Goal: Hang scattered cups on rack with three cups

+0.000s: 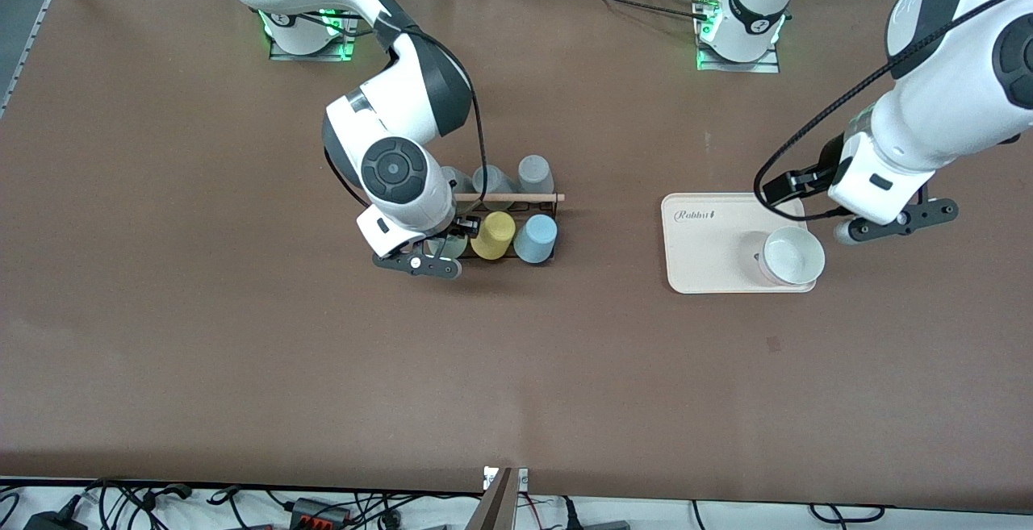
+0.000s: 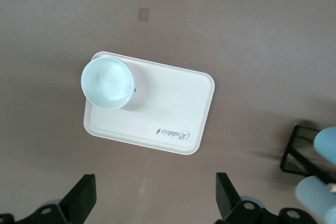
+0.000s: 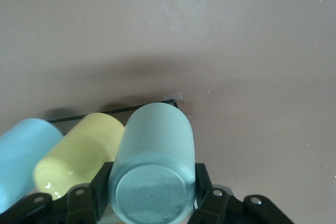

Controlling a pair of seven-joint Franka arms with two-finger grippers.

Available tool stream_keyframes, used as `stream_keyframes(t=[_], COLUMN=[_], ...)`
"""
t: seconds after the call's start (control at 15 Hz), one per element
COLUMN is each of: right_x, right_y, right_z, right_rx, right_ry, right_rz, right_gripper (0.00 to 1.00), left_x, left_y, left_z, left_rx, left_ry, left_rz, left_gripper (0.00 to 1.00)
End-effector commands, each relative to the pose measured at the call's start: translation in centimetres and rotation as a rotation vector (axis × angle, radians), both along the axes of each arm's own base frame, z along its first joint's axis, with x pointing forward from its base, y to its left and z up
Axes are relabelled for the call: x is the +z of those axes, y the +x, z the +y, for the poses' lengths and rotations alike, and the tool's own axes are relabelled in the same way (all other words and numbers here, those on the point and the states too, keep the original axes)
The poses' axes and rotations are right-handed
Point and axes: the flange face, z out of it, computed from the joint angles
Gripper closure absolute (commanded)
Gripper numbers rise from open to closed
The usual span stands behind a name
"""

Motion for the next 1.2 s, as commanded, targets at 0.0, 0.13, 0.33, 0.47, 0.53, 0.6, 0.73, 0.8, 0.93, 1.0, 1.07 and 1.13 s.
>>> stream_keyframes(t=[0.0, 0.13, 0.33, 0.47, 0.53, 0.6, 0.73, 0.8, 0.93, 1.0, 1.07, 1.13], right_x=[-1.1, -1.6, -3.1, -3.8, -4.0, -4.0, -3.4, -3.0, -0.3, 2.3, 4.3, 7.0], right_y=[-0.6, -1.0, -1.1, -1.3, -1.4, -1.4, -1.1, -0.7, 0.8, 1.7, 3.2, 4.8], right_z=[0.6, 1.0, 1.4, 1.4, 1.4, 1.4, 1.2, 0.8, -0.6, -2.1, -4.9, -8.3], right_rx=[-0.018, -0.015, -0.013, -0.016, -0.017, -0.018, -0.02, -0.015, 0.059, 0.106, 0.112, 0.089], right_ry=[0.005, 0.007, 0.003, 0.002, 0.004, 0.006, 0.012, 0.014, 0.043, 0.058, 0.067, 0.073], right_rz=[0.015, 0.027, 0.036, 0.037, 0.038, 0.038, 0.03, 0.023, -0.011, -0.04, -0.06, -0.08], right_gripper=[0.54, 0.54, 0.54, 0.43, 0.36, 0.17, 0.0, 0.0, 0.0, 0.0, 0.0, 0.0], left_x=[1.1, 2.3, 2.3, 2.8, 3.2, 3.3, 3.4, 3.7, 4.0, 4.1, 4.2, 4.3], left_y=[-0.5, -0.4, -0.7, -0.9, -1.1, -1.2, -1.0, -1.2, -1.5, -1.5, -1.6, -1.6], left_z=[1.8, 1.5, 1.9, 1.8, 1.9, 1.9, 2.2, 2.2, 2.2, 1.9, 1.7, 1.2], left_rx=[-0.069, -0.076, -0.057, -0.054, -0.055, -0.057, -0.058, -0.061, -0.092, -0.101, -0.103, -0.109], left_ry=[0.004, 0.011, 0.008, -0.003, -0.001, 0.003, 0.006, 0.008, 0.008, 0.007, 0.007, 0.006], left_rz=[-0.036, -0.053, -0.032, -0.041, -0.046, -0.045, -0.052, -0.053, -0.056, -0.058, -0.059, -0.061], left_gripper=[0.0, 0.0, 0.0, 0.0, 0.0, 0.0, 0.0, 0.0, 0.0, 0.0, 0.0, 0.0])
